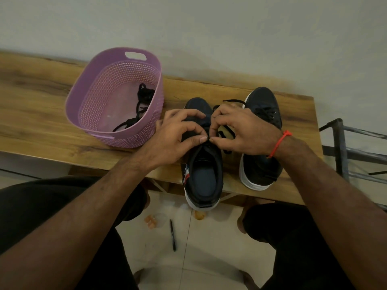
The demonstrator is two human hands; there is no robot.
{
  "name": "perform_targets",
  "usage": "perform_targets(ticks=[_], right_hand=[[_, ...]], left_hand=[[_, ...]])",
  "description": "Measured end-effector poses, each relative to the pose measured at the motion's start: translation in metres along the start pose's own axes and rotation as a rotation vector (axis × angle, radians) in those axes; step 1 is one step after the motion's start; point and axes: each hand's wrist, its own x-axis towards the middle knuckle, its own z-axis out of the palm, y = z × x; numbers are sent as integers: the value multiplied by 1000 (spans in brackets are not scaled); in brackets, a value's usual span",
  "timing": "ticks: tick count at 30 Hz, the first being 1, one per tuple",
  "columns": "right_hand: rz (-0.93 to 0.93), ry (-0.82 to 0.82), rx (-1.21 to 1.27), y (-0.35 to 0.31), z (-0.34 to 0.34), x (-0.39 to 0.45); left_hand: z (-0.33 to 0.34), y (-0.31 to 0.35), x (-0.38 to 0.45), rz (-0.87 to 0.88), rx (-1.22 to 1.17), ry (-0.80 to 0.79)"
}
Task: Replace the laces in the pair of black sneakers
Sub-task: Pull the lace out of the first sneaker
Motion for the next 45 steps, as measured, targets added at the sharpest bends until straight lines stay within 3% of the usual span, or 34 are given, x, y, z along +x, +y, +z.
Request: perform_targets(ticks=[12,18,28,34,38,40,45], right_hand=[[11,32,86,0,2,2],[9,-46,114,-6,2,0],[60,-73,46,2,-1,-1],[52,19,172,0,-4,-2],[132,-60,315,-3,-4,-1],[194,-107,506,-4,-1,0],[312,152,1026,-15,-13,6]], left_hand=[[6,3,-1,-73,47,-6],[9,4,-1,-88,56,34],[-2,3,-1,-9,59,81],[4,6,1,-92,-100,56],[9,12,3,-266,-432,12],[10,15,2,-351,-630,-1],[-2,22,6,-446,-922,98]])
